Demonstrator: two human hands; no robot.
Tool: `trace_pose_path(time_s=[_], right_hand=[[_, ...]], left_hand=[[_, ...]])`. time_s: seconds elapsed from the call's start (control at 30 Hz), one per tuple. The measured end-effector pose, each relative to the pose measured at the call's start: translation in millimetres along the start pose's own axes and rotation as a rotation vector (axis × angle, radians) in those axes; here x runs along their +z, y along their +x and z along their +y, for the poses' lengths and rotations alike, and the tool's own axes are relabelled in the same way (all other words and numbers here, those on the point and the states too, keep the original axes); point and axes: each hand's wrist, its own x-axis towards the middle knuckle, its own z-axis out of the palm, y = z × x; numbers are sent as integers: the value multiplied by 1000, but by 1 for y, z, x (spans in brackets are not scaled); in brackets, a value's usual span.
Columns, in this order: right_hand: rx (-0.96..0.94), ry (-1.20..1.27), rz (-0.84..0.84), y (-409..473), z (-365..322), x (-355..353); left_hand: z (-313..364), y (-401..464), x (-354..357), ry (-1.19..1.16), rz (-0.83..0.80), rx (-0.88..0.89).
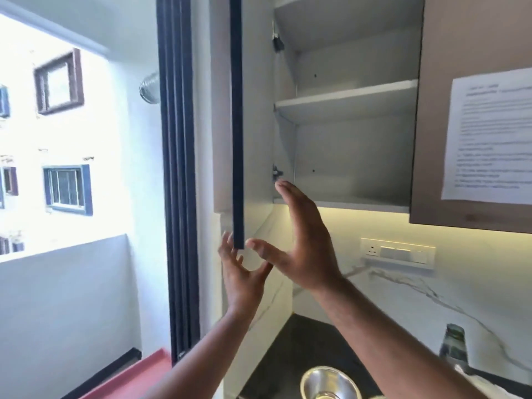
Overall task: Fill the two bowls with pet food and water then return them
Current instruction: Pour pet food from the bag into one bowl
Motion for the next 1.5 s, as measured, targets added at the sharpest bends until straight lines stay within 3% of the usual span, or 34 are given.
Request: trace_pose_path(time_s=[0.1,0.27,0.47,0.53,0.67,0.87,1.03,1.2,1.5], right_hand=[[0,-66,24,16,-36,21],[54,-209,12,26,-66,43],[92,-308,52,22,-52,28],[96,-341,71,18,-42,17],[68,-424,63,11,-11,-15],[35,-580,57,-2,60,-69],[137,-824,-38,-9,130,-108],[118,-1108,-146,-6,190,-132],[207,-1118,-219,2,265,-139]], left_hand=[[20,19,-17,79,-77,176],[56,30,-23,55,-180,323],[58,16,0,-96,-224,279],[58,12,18,-49,-230,303],[54,4,63,248,-196,455],[48,-6,129,157,-238,495],[32,3,190,291,-365,543],[18,16,237,406,-425,575],[-2,34,292,519,-449,607]])
